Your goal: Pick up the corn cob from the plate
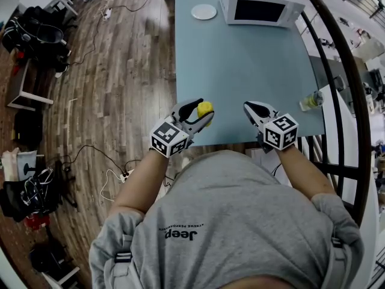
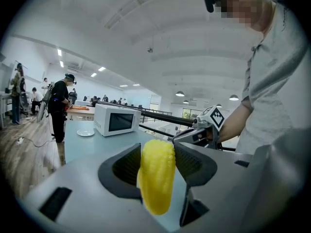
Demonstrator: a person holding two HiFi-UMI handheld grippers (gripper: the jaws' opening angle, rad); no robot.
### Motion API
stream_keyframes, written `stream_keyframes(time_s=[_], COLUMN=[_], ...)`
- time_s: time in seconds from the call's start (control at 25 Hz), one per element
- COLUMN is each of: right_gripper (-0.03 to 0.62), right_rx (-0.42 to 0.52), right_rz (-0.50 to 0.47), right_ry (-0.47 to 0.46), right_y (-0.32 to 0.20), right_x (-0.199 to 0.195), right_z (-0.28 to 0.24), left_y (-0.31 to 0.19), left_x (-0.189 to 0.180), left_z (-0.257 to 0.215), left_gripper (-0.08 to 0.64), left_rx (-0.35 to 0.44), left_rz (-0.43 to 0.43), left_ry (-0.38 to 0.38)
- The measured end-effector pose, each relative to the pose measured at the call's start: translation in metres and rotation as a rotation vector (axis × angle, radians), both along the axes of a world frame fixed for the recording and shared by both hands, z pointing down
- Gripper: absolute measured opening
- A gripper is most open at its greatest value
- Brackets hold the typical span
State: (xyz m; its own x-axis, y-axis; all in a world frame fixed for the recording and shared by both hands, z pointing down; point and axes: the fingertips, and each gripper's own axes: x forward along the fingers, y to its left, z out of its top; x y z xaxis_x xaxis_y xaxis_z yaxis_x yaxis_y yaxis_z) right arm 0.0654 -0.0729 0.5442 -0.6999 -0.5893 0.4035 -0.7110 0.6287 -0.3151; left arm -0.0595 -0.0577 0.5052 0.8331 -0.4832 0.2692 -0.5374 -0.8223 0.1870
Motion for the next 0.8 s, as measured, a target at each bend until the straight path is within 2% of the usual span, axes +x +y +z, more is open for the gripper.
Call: stream_keyframes(time_s=[0.36,0.8], right_gripper=[0.008,0.008], right_rx=[-0.030,-0.014], right_rz=[-0.004,-0.013], right_ry=[0.004,0.027], right_y=[0.001,-0.003], right_x=[0.000,0.003], right_z=[0.013,0.010], left_y=[0.004,0.002], left_x=[-0.002,0.000], left_z=[0.013,0.011], left_gripper=[0.227,0.227], left_rx=[-0.029,-0.028], left_rz=[0.002,0.006], left_ry=[-0.012,-0.012])
